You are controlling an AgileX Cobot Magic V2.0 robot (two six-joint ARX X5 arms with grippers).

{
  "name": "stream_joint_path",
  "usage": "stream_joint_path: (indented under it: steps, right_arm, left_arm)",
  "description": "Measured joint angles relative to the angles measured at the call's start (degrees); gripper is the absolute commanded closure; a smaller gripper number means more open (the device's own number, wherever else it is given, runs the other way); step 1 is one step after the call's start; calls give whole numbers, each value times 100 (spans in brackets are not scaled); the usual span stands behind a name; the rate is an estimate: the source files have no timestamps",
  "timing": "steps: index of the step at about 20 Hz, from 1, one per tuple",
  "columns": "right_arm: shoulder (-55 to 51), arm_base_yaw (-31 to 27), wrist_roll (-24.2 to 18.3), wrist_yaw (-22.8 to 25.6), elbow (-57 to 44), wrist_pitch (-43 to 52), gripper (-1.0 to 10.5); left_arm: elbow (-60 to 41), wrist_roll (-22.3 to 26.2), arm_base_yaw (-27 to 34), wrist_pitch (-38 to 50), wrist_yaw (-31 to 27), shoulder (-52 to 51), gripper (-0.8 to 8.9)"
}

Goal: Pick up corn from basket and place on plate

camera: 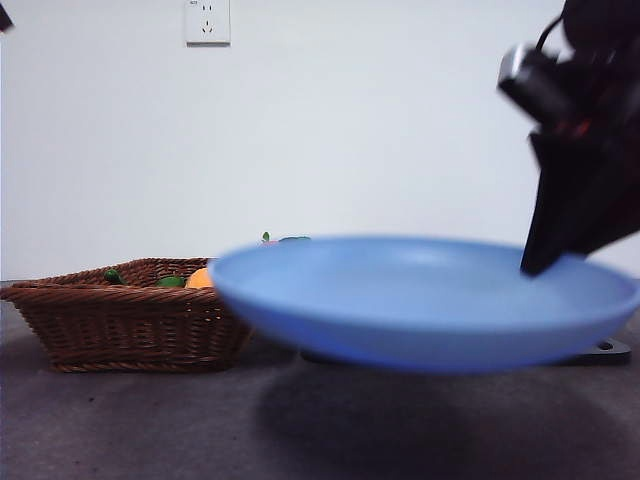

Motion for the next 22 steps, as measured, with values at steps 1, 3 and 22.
stream_joint_path:
  steps: [1,3,22]
  right_arm:
    - [-267,-20,4,0,0,-160,945]
    - [-785,-83,11,0,0,-457,945]
    - [-2857,-490,286,20,0,-1193,945]
  left_arm:
    - [94,0,-184,59,-179,247,424]
    - [208,-26,-557,326,-551,737,424]
    - [2524,-879,-2308,1410,-3008,5687,423]
